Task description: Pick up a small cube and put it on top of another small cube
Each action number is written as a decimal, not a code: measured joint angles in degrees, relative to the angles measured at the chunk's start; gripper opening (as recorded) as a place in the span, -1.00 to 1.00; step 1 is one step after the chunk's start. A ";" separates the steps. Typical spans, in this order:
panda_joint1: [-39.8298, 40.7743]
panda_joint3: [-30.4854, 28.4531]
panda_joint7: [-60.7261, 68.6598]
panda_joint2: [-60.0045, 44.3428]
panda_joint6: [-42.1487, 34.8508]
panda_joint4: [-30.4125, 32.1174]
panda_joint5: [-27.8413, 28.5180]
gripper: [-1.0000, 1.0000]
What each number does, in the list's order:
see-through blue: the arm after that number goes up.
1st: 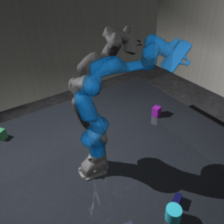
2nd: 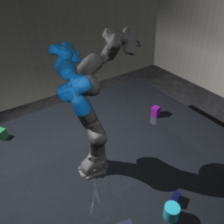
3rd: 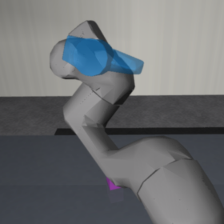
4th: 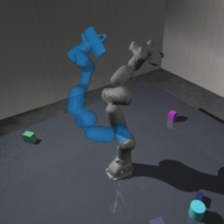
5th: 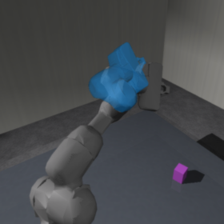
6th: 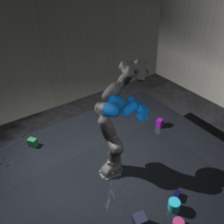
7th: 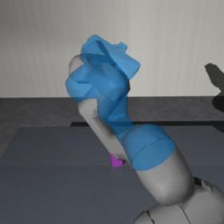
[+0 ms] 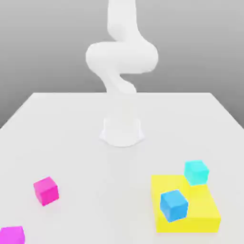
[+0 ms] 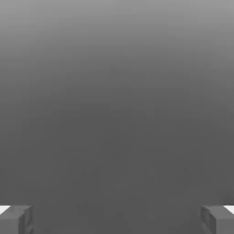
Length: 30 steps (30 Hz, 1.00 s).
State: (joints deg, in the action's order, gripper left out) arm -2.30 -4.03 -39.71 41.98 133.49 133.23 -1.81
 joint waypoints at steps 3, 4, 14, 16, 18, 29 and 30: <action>-3.05 -5.21 7.62 -4.78 2.15 1.82 -2.16 0.00; -4.00 -6.86 10.09 -6.31 2.85 2.40 -2.89 0.00; -11.83 -21.91 35.38 -21.70 9.59 8.15 -11.30 0.00; -12.88 -24.39 40.63 -24.86 10.89 9.28 -13.26 0.00; -13.71 -26.62 45.85 -28.05 12.19 10.41 -15.20 0.00; -10.91 -32.35 71.63 -44.08 20.06 16.89 -21.62 0.00; -10.25 -32.63 73.26 -45.18 20.97 17.56 -21.20 0.00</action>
State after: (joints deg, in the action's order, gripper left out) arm -12.55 -36.66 33.54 -3.20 154.46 150.78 -23.00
